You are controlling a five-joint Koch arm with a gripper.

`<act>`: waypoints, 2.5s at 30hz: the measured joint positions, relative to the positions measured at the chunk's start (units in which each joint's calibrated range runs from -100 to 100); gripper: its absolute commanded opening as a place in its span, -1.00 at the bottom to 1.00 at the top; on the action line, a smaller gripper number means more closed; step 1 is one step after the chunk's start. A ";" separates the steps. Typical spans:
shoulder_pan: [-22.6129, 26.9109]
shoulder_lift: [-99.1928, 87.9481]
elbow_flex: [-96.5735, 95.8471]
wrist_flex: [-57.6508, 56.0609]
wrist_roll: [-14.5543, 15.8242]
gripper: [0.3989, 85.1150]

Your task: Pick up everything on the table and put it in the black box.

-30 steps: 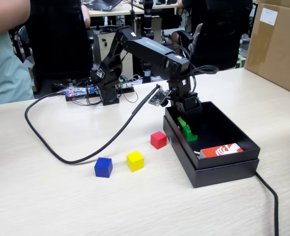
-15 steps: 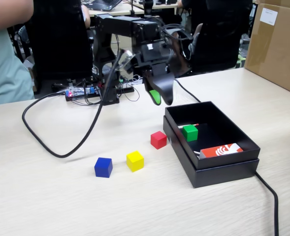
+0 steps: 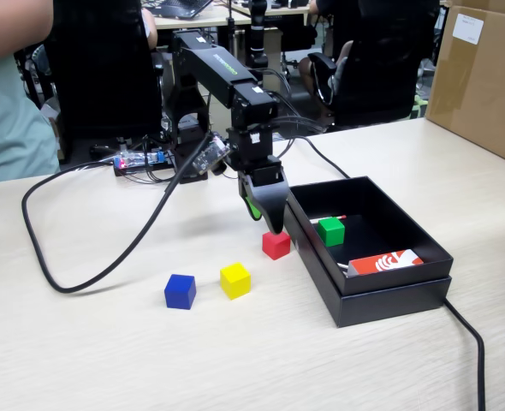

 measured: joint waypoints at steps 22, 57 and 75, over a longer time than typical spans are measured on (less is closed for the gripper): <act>0.05 14.76 6.39 0.46 2.10 -0.85; 8.35 19.55 26.65 -2.94 3.66 -0.35; 1.27 -6.86 20.99 -7.36 1.37 0.03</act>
